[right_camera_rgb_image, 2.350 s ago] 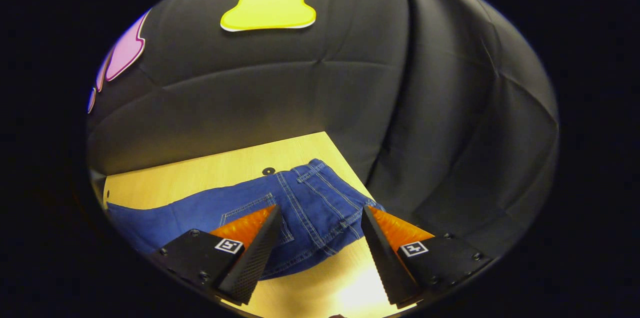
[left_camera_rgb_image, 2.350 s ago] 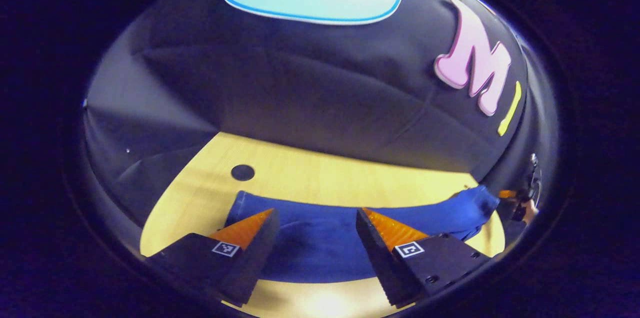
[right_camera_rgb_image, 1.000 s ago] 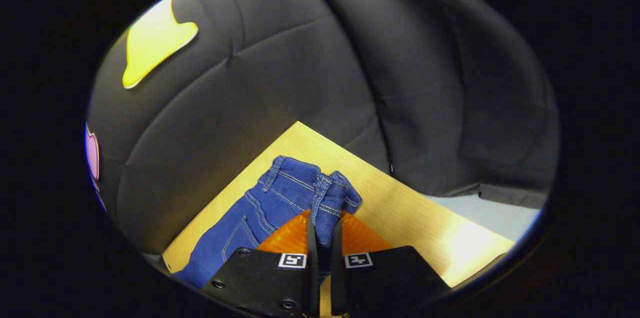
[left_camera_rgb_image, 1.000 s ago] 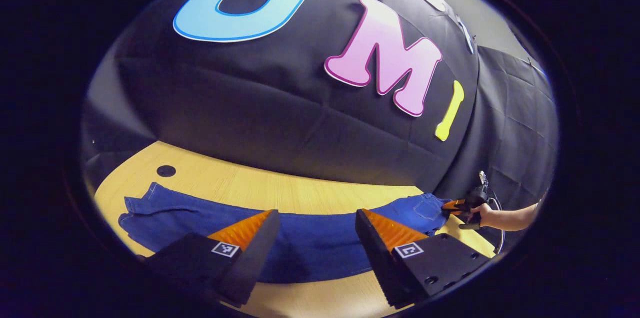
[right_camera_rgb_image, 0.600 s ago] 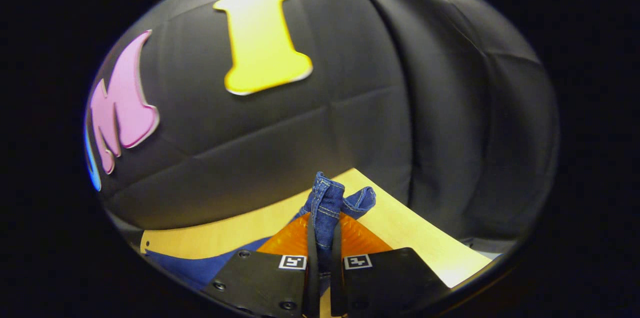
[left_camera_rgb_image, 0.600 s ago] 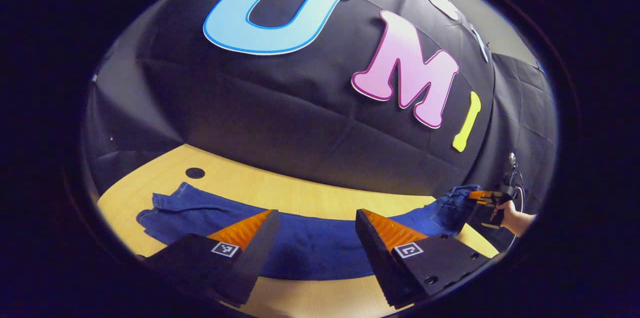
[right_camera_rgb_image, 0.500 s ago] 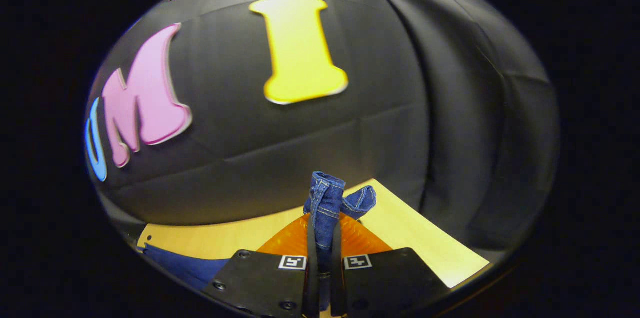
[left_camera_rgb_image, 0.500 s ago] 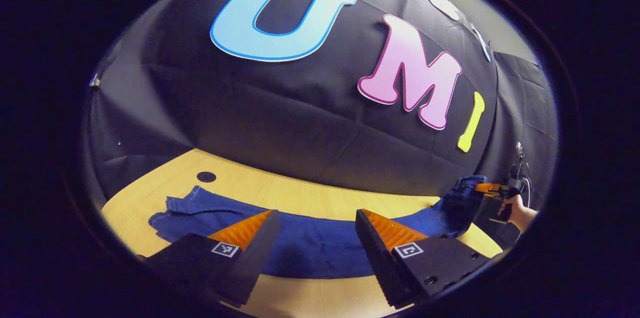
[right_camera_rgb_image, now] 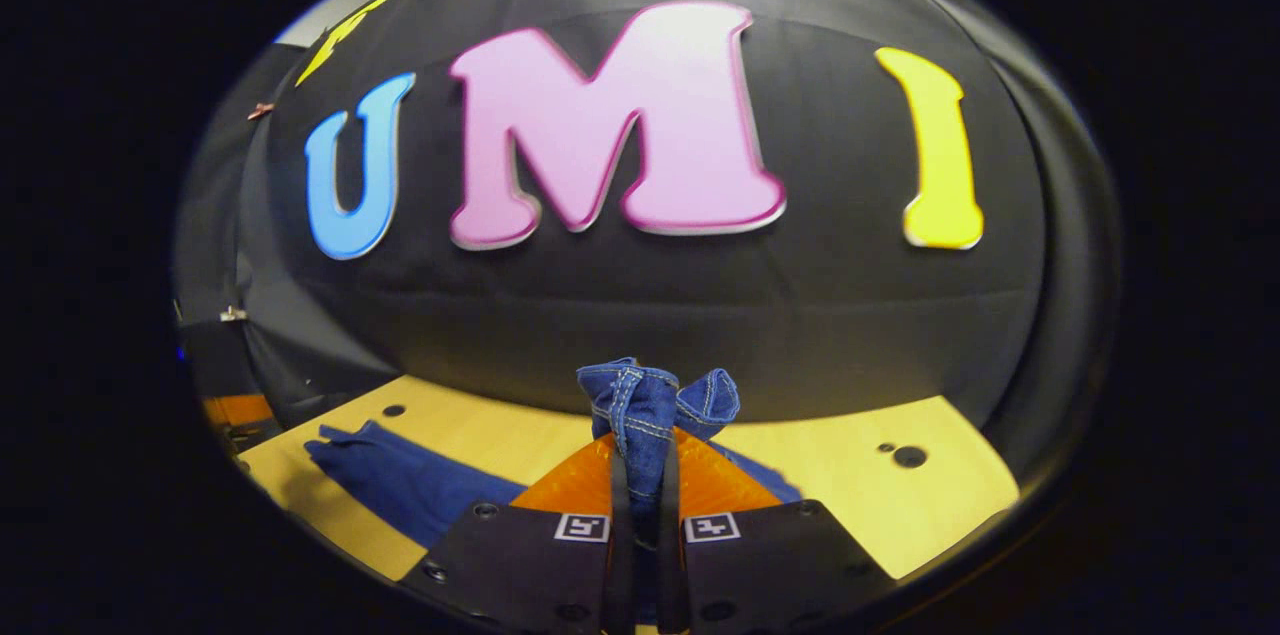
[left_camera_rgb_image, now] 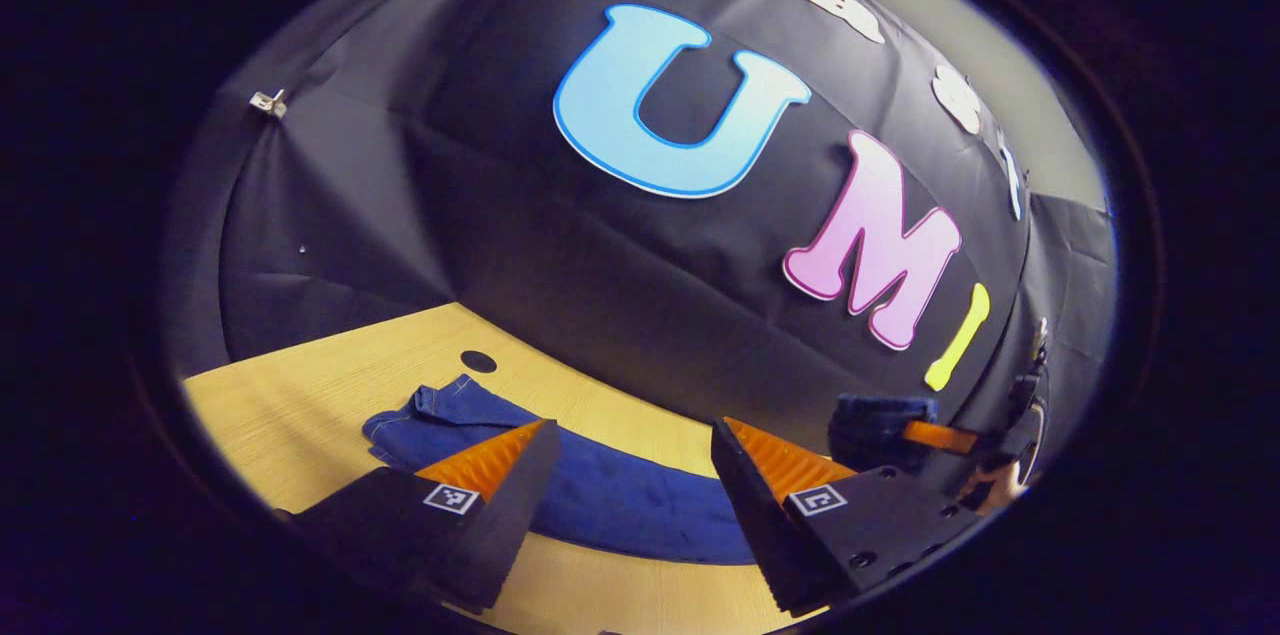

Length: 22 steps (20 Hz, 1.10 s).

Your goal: Grasp the waist and the cuffs of the jeans and fold them to make the two legs overlap; first hold the waist and fold one-third of the jeans toward the cuffs, then hold the cuffs and fold the remaining one-third in the same direction to finish folding.

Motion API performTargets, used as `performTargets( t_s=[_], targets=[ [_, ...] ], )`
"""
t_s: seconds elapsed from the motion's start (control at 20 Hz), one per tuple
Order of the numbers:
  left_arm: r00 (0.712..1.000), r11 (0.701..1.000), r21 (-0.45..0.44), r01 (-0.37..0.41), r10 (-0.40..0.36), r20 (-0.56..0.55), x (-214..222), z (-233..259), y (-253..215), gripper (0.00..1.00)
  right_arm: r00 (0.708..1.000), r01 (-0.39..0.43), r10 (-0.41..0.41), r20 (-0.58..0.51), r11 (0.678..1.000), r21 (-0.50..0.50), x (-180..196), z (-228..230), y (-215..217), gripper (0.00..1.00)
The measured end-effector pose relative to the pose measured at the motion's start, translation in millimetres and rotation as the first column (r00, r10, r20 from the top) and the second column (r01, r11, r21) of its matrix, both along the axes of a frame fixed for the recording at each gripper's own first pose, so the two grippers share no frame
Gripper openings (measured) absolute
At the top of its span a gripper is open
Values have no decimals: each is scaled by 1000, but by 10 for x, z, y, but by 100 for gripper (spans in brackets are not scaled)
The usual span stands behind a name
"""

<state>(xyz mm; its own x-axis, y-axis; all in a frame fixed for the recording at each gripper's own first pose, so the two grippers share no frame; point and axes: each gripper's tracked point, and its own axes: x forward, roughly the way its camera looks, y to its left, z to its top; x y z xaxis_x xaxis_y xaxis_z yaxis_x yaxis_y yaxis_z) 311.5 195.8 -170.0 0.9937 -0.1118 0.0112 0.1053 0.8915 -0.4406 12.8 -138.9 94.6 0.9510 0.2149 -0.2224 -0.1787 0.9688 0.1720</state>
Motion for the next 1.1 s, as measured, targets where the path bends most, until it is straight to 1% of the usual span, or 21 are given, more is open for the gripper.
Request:
performTargets(
  t_s=[0.05, 0.15, 0.2, 0.25, 0.3, 0.35, 0.4, 0.45, 0.5, 0.55, 0.6, 0.7, 0.75, 0.85, 0.9, 0.95, 1.05, 1.1],
  targets=[
    [1000, 999, -43, -3, 4, 14, -18, 34, 77, 96, 999, -33, 32, -24, 999, -17, -107, -85, -58, 12],
    [998, 995, -84, -54, 55, 11, -13, -13, 355, 96, 995, -87, 84, -57, 994, -61, -351, -142, -154, 12],
    [997, 995, -71, -67, 69, 20, -6, -41, 457, 96, 991, -108, 101, -88, 991, -75, -421, -207, -280, 12],
    [995, 996, -30, -89, 90, 34, 15, -59, 553, 96, 983, -129, 120, -138, 990, -59, -487, -265, -367, 13],
    [989, 990, 30, -139, 138, 48, 41, -70, 704, 96, 971, -152, 141, -192, 988, -39, -633, -279, -513, 35],
    [981, 978, 89, -190, 186, 50, 76, -104, 866, 96, 963, -164, 151, -225, 986, -40, -800, -346, -692, 56],
    [971, 960, 149, -237, 235, 32, 113, -182, 1044, 96, 969, -147, 128, -212, 986, -75, -899, -365, -942, 78],
    [964, 943, 211, -258, 265, -1, 169, -312, 1191, 96, 975, -138, 114, -192, 984, -116, -883, -391, -930, 99],
    [961, 930, 273, -245, 270, -58, 244, -469, 1272, 96, 978, -139, 115, -177, 981, -134, -943, -277, -1026, 99],
    [952, 918, 325, -226, 279, -126, 305, -657, 1328, 96, 977, -145, 121, -175, 980, -132, -974, -263, -971, 98],
    [939, 902, 364, -234, 306, -156, 362, -761, 1436, 96, 977, -144, 120, -176, 981, -128, -1058, -252, -878, 98],
    [919, 881, 409, -237, 340, -199, 513, -938, 1584, 96, 981, -133, 112, -160, 983, -125, -1119, -152, -937, 98],
    [915, 885, 413, -215, 330, -231, 582, -1048, 1588, 96, 983, -125, 105, -151, 983, -132, -1137, -123, -981, 98],
    [891, 901, 400, -170, 314, -327, 684, -1278, 1557, 96, 988, -113, 94, -125, 982, -149, -1154, -64, -1068, 97],
    [877, 902, 403, -153, 312, -365, 719, -1382, 1548, 96, 989, -112, 94, -118, 981, -156, -1154, -43, -1100, 97],
    [864, 894, 424, -144, 323, -387, 740, -1460, 1553, 97, 989, -112, 94, -115, 980, -162, -1145, -29, -1116, 97],
    [857, 891, 441, -111, 311, -411, 772, -1537, 1493, 96, 989, -113, 95, -113, 980, -166, -1158, 0, -1165, 97],
    [852, 895, 439, -81, 291, -436, 785, -1596, 1454, 96, 989, -114, 96, -116, 980, -162, -1159, -10, -1173, 97]
  ],
)
